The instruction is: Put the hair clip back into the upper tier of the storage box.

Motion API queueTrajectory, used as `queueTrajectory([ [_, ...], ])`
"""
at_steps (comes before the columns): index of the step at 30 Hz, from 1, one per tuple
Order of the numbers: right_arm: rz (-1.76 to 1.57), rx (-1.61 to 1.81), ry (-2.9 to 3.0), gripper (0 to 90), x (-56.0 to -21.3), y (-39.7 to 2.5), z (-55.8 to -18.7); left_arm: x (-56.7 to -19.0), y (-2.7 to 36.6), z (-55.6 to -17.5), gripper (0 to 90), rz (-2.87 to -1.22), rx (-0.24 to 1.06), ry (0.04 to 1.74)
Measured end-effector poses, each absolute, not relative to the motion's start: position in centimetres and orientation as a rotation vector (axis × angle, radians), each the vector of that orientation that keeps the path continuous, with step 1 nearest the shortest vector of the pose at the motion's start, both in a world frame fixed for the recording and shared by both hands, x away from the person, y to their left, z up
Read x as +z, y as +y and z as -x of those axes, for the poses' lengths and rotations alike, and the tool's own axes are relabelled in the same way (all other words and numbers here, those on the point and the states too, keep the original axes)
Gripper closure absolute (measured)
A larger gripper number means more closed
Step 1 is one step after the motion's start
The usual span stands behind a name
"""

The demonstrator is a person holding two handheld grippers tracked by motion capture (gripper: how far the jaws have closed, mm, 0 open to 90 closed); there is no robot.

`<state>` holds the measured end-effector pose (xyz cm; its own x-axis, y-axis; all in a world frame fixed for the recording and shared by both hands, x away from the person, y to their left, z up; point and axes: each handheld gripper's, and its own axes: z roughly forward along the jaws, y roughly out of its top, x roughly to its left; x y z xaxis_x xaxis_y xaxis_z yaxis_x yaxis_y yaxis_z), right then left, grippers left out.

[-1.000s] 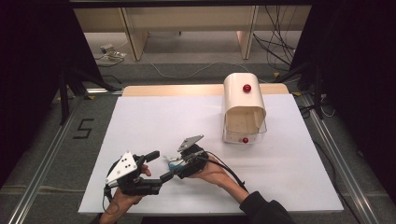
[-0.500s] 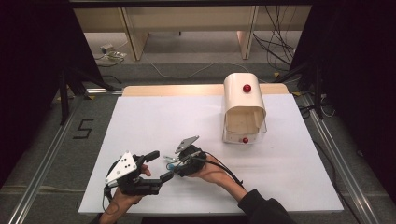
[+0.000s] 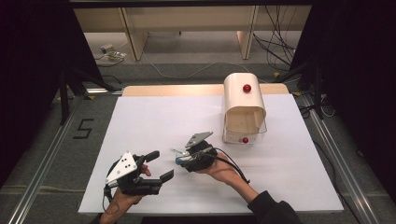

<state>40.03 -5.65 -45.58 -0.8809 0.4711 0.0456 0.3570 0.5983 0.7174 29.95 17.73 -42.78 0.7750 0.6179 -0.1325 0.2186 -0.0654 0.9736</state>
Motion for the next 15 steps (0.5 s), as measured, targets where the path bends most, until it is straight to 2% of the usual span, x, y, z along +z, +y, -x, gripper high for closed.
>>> queueTrajectory([
  [15,-0.721,1.243,2.587,46.5,-42.8,-8.9,-37.9,-42.7,17.7,-29.9,15.3,-1.638,0.374,0.673],
])
